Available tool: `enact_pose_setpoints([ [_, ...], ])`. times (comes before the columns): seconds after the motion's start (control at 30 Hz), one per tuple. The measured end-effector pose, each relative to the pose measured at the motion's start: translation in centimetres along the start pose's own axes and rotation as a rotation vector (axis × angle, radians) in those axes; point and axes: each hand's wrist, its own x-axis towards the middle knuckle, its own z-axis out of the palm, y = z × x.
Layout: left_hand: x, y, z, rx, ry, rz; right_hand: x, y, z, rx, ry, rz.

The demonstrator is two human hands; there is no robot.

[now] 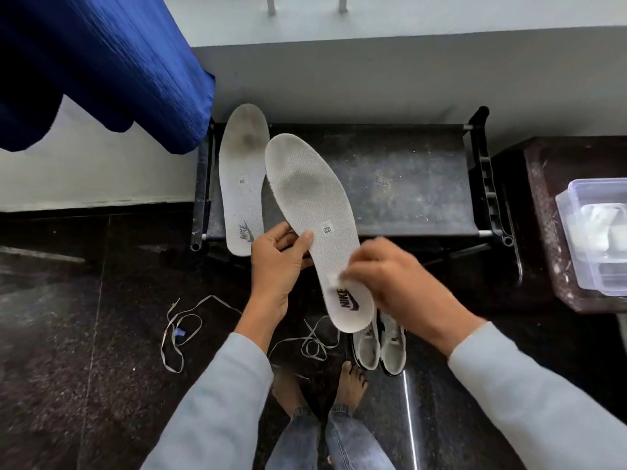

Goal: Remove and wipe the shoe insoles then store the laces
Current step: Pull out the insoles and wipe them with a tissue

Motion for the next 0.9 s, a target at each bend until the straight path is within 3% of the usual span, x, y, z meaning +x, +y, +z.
enact_pose_setpoints([
  [0.1,0.3,-0.1,-0.3,0.074,-0.003,0.014,-2.2,0.0,-0.3,0.030,-0.284,-0.008],
  [0.13,0.3,-0.2,-0.4,0.107,-0.009,0.020,-2.1,0.0,-0.5,0.076,-0.229,-0.023],
  [0.23,-0.1,-0.4,-0.2,0.155,-0.052,0.020,0.6,0.0,-1.5,0.207,0.227,0.010],
  [0.3,-0.6,-0.5,-0.1,0.171,-0.102,0.015,3.2,0.2,-1.6,0.193,0.391,0.038],
  [0.43,-1.4,-0.7,-0.5,0.187,-0.166,0.012,6.6,2.6,-0.4,0.034,0.364,0.035],
  [0.53,-1.3,-0.9,-0.9,0.207,-0.174,-0.005,8.0,4.8,-1.3,-0.046,0.579,0.230],
  [0.6,-1.1,-1.1,-1.2,0.227,-0.167,-0.006,7.7,4.5,-1.8,-0.032,0.672,0.249],
  [0.63,-1.0,-1.2,-1.3,0.235,-0.163,-0.007,7.3,3.9,-1.6,-0.024,0.650,0.178],
  [0.73,-0.8,-1.2,-1.6,0.268,-0.174,-0.009,5.5,2.3,0.4,-0.028,0.364,-0.048],
  [0.8,-0.7,-1.1,-1.9,0.316,-0.195,0.001,5.5,3.0,0.9,0.020,0.392,0.093],
  [0.9,-0.3,-0.7,-2.6,0.329,-0.161,0.010,6.1,3.9,-0.3,0.091,0.698,0.420],
])
